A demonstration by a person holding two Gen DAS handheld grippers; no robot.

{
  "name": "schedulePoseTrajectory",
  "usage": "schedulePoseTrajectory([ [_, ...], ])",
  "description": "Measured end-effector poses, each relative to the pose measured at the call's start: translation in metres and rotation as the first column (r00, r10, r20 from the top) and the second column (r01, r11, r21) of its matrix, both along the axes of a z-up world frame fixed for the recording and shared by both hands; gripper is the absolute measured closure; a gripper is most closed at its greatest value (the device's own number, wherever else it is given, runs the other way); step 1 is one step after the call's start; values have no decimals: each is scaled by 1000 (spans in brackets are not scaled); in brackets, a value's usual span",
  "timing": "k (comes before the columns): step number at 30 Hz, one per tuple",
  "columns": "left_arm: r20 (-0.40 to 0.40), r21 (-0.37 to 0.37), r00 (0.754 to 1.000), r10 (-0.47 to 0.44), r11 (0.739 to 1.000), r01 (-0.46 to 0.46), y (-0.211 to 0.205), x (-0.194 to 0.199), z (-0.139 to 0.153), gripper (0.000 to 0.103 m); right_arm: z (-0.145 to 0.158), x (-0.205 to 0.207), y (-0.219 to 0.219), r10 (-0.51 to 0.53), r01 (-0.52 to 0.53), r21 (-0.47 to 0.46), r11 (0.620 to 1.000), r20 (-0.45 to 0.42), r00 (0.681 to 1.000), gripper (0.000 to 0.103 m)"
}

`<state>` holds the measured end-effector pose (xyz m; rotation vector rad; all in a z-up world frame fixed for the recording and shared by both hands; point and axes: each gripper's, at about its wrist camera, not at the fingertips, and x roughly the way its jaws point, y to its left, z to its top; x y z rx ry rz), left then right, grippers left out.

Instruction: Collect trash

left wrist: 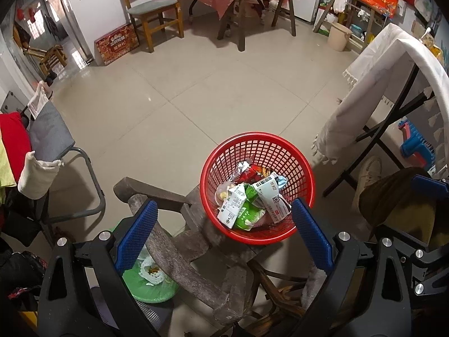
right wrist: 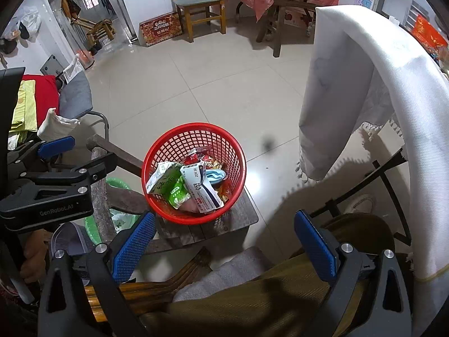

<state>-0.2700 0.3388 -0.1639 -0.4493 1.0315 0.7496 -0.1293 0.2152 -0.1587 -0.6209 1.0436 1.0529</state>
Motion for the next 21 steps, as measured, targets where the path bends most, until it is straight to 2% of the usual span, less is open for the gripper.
schedulePoseTrajectory([
  [21, -1, -15, 1000, 0, 1000, 0, -2, 1, -4, 11, 0, 0, 1, 0, 0, 0, 1000, -3, 1000, 6],
])
